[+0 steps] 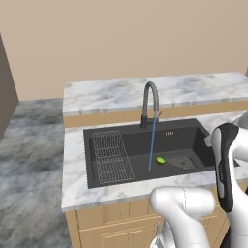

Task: Pick the kiwi, kiwi from the sink and place them on the cutting board to airdry. Then turn off the sink faucet.

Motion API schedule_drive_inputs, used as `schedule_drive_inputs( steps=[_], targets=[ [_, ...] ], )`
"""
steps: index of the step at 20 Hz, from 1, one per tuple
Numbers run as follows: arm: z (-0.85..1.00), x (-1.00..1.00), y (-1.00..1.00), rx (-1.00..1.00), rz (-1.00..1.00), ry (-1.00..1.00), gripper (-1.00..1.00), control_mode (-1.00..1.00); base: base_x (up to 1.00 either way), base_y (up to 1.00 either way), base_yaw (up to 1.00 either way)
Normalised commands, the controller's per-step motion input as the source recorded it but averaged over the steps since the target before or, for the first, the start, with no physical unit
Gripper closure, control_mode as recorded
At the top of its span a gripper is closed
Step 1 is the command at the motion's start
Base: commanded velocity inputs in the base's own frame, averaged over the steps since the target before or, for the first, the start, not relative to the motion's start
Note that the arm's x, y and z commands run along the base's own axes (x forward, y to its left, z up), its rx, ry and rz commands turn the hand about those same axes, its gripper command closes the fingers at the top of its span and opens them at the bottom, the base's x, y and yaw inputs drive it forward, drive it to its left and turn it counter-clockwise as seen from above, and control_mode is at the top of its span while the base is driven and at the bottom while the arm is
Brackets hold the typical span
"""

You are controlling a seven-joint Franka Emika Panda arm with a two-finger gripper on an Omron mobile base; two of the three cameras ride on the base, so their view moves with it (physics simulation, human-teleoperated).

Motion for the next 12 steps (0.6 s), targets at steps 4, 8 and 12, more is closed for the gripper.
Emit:
schedule_drive_inputs(
  steps=[4, 8, 12],
  targets=[
    [0.00, 0.17, 0.17, 0.09, -0.10, 0.12, -1.00, -1.00, 0.00, 0.00, 0.00],
    [0.00, 0.16, 0.26, 0.05, -0.06, 0.19, -1.00, -1.00, 0.00, 0.00, 0.00],
    [-0.12, 0.02, 0.10, 0.05, -0.01, 0.00, -1.00, -1.00, 0.00, 0.00, 0.00]
  ],
)
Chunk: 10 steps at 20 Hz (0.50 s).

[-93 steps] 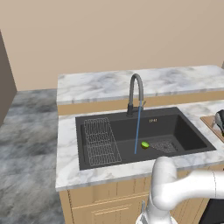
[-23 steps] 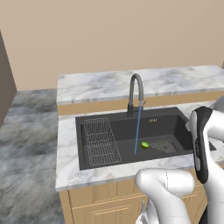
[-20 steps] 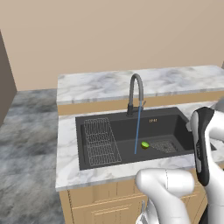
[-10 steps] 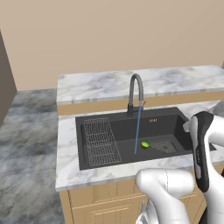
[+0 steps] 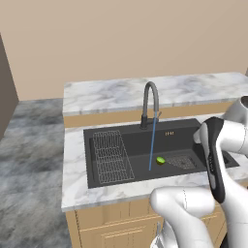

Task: Pick the kiwi, kiwi from the sink and place them on the cutting board to airdry. Then turn off the sink faucet.

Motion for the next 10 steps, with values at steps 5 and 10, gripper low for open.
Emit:
schedule_drive_inputs(
  steps=[5, 10],
  targets=[
    [-0.25, 0.16, 0.13, 0.06, 0.02, 0.00, -1.00, -1.00, 0.00, 0.00, 0.00],
    [-0.30, 0.22, 0.21, 0.03, 0.02, 0.00, -1.00, -1.00, 0.00, 0.00, 0.00]
  ],
)
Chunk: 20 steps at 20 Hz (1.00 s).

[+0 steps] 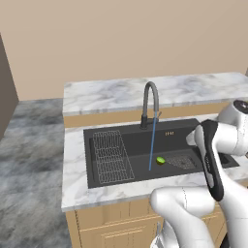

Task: Pick the kiwi, kiwi from the sink and place them on the cutting board to airdry. Then turn off the sink faucet.

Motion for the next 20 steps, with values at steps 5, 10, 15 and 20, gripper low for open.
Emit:
schedule_drive_inputs(
  steps=[5, 10, 15, 20],
  targets=[
    [-0.11, 0.26, 0.26, 0.00, 0.00, 0.00, -1.00, -1.00, 0.00, 0.00, 0.00],
    [-0.16, 0.18, 0.09, 0.00, 0.00, 0.00, -1.00, -1.00, 0.00, 0.00, 0.00],
    [-0.28, 0.26, 0.05, 0.00, 0.00, 0.00, -1.00, -1.00, 0.00, 0.00, 0.00],
    [-0.30, 0.36, 0.08, 0.00, 0.00, 0.00, -1.00, -1.00, 0.00, 0.00, 0.00]
  ],
)
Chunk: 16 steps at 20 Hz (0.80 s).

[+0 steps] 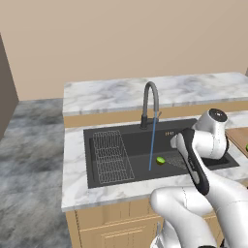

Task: Pick the kiwi, kiwi from the sink and place them on the cutting board to airdry. Then turn off the sink faucet.

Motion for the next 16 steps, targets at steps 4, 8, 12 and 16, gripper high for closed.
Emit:
schedule_drive_inputs(
  steps=[4, 8, 12, 16],
  targets=[
    [-0.25, 0.30, 0.10, 0.00, 0.00, 0.00, -1.00, -1.00, 0.00, 0.00, 0.00],
    [-0.24, 0.27, 0.04, 0.00, 0.00, 0.00, -1.00, -1.00, 0.00, 0.00, 0.00],
    [-0.17, 0.25, 0.00, 0.00, 0.00, 0.00, -1.00, -1.00, 0.00, 0.00, 0.00],
    [-0.21, 0.26, 0.00, 0.00, 0.00, 0.00, -1.00, -1.00, 0.00, 0.00, 0.00]
  ],
)
